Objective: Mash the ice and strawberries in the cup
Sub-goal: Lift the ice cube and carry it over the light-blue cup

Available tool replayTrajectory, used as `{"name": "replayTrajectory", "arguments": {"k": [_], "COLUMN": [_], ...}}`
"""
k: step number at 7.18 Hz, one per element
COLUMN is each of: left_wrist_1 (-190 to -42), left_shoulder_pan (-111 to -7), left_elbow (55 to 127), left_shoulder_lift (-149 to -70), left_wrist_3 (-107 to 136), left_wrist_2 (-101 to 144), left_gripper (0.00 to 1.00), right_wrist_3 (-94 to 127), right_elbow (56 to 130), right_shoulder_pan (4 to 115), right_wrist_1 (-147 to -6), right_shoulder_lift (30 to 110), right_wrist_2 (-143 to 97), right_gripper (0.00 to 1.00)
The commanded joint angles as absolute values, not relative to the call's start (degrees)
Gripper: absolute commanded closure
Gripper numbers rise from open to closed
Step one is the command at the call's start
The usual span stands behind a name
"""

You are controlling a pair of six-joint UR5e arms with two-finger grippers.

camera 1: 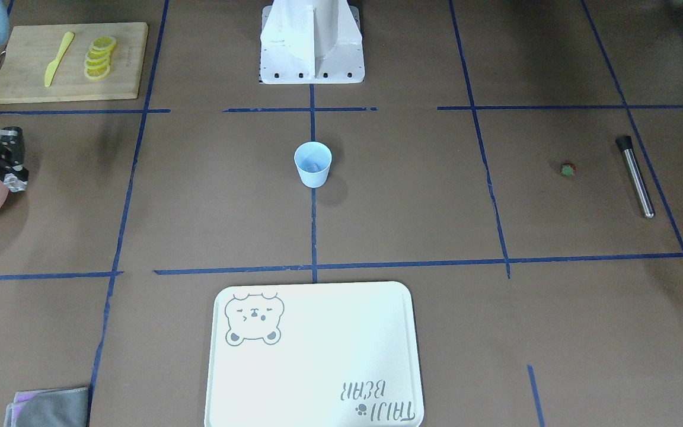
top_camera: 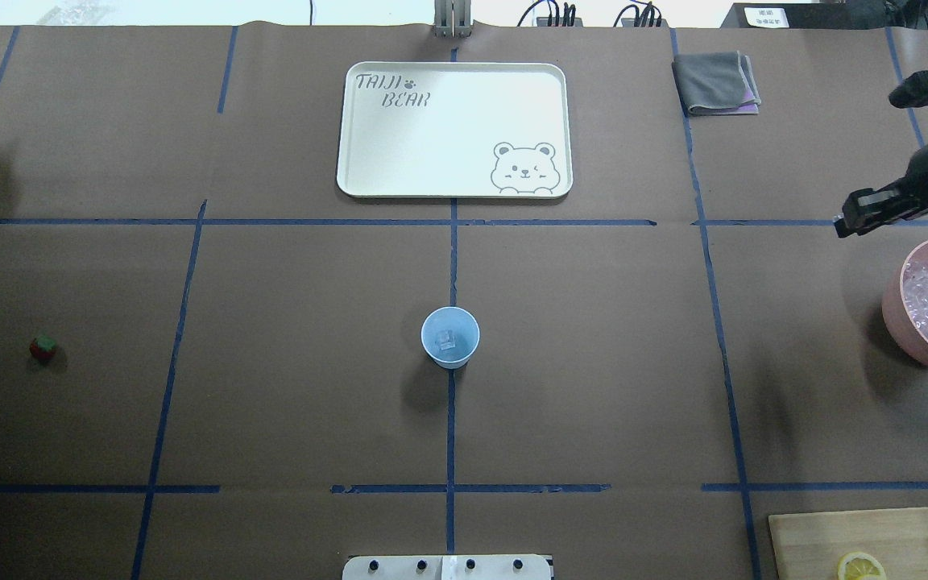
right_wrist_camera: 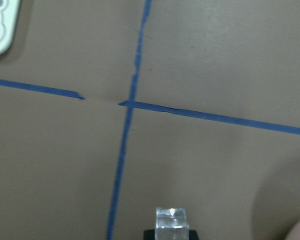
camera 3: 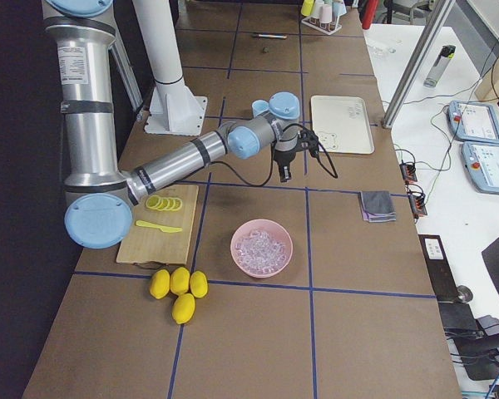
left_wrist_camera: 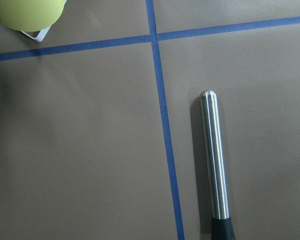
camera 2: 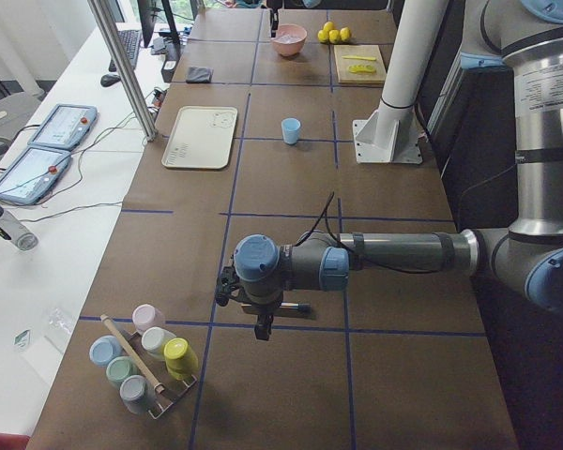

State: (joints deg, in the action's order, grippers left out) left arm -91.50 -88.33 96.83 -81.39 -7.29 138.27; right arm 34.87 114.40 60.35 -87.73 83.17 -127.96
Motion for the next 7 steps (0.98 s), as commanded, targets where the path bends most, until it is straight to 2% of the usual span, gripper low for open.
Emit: {"name": "replayTrajectory", "arguments": {"k": [1, 4, 6, 7], "left_wrist_1": [-91.49, -91.58, -91.58, -91.58], "left_shoulder_pan": [-88.24, -88.24, -88.24, -87.89], "left_elbow": [96.94, 97.03, 97.03, 96.94], "left_shoulder_lift": [-81.47, -81.47, -81.56, -81.65], "left_wrist_3": [-7.29, -7.29, -7.29, -7.29], "left_wrist_2": [138.25, 138.25, 138.25, 138.25], "left_gripper": [0.0, 0.0, 0.0, 0.0], "right_wrist_3": [48.02, 67.0, 77.21, 79.95], "right_elbow": [114.0, 107.96, 99.19, 97.31], "right_shoulder_pan": [48.57, 35.98, 29.74, 27.18], "right_wrist_1": [-94.02, -98.96, -98.96, -98.88], "right_shoulder_lift": [71.68, 54.72, 43.65, 42.12], "right_wrist_2": [-121.16, -112.09, -106.29, -104.35], "right_gripper": [0.98, 0.98, 0.98, 0.97]}}
